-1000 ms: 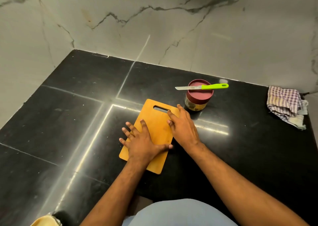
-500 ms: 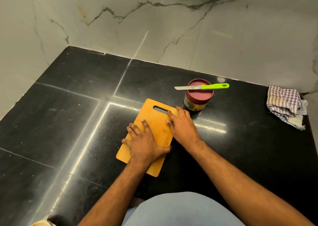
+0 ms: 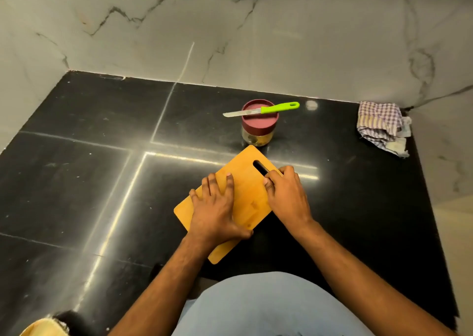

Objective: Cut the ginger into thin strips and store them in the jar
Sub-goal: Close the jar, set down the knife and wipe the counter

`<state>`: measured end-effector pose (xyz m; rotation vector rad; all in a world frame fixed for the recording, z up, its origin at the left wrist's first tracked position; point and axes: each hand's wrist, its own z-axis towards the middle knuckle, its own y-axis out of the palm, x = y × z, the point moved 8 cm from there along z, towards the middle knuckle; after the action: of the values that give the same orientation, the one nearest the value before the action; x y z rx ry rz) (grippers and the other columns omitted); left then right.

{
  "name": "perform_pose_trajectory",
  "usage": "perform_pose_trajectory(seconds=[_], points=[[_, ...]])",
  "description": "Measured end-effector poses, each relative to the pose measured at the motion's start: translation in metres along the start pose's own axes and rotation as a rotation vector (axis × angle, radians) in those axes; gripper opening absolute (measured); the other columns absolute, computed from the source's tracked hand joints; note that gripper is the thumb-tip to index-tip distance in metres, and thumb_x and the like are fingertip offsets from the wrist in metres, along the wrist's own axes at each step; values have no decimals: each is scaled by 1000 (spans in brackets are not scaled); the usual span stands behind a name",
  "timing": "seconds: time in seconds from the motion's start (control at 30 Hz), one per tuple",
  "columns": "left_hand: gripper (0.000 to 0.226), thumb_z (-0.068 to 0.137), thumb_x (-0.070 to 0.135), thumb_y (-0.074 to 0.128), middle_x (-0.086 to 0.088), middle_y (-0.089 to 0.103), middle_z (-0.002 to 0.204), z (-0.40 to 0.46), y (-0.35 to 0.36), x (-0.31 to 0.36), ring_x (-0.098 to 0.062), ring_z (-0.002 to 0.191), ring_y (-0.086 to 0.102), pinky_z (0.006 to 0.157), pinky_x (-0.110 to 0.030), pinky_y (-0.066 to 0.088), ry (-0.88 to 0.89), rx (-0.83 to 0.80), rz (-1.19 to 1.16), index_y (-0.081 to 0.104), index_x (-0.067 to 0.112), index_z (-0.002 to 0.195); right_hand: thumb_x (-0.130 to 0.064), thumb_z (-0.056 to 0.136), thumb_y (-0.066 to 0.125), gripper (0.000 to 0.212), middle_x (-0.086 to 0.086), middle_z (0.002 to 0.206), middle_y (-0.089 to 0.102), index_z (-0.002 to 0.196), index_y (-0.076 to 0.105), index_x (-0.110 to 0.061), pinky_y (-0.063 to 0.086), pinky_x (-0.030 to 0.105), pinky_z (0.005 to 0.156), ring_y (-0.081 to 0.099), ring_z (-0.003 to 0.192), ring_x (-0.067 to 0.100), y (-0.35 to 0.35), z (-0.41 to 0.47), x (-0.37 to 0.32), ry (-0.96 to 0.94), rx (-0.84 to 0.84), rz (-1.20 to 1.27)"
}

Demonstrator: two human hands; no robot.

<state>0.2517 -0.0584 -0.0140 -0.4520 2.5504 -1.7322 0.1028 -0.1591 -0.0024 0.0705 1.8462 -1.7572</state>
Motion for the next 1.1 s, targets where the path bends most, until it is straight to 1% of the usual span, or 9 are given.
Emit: perform_pose_trajectory(seconds=[0.13,0.23,0.33,0.53,0.67,0.8,0.97,1.1], points=[[148,56,85,67,-24,-15,163,5,1,47,-42,152,-10,118,-67,8,122,-52,43,-22,21,155,-31,97,48,20,1,109,45,112,60,-24,46,29,74,47,97,18,-24,-23,43,74,56,26],[150,56,83,70,-24,-18,163,11,6,86,-41,152,-13,120,-64,2,222,-105,56,-24,21,155,-28,96,49,24,2,112,45,118,58,-26,49,35,79,47,101,20,-44,-41,79,134,89,23],[152,55,84,71,-23,-19,163,16,11,132,-40,151,-15,121,-62,-1,331,-144,86,-26,21,154,-24,94,51,31,3,118,44,125,56,-24,50,38,84,48,106,21,-65,-61,117,212,120,1],[154,54,85,71,-22,-20,163,23,22,213,-39,151,-17,122,-59,-3,493,-172,144,-29,22,153,-27,95,51,37,3,127,42,132,53,-24,51,33,87,46,112,18,-96,-91,187,346,139,-44],[154,54,85,71,-22,-20,163,26,30,259,-38,151,-18,122,-58,-4,590,-171,194,-29,21,153,-32,98,46,41,6,141,37,137,49,-22,45,33,97,43,123,20,-108,-106,226,413,136,-35],[154,55,86,70,-23,-22,162,29,38,285,-38,151,-19,122,-58,-4,648,-181,247,-30,21,152,-35,99,42,44,8,149,32,141,43,-21,39,35,102,39,131,23,-117,-117,245,440,118,-94],[155,55,87,70,-24,-22,162,29,49,309,-39,150,-22,122,-55,-8,716,-182,294,-30,20,152,-36,99,42,44,10,149,32,140,40,-20,39,34,105,35,135,24,-118,-132,266,477,94,-91],[154,55,85,71,-24,-24,161,29,53,312,-38,149,-24,123,-53,-9,727,-169,290,-29,20,153,-35,98,44,48,10,150,30,143,36,-20,39,35,105,35,135,25,-114,-132,268,477,69,-138]])
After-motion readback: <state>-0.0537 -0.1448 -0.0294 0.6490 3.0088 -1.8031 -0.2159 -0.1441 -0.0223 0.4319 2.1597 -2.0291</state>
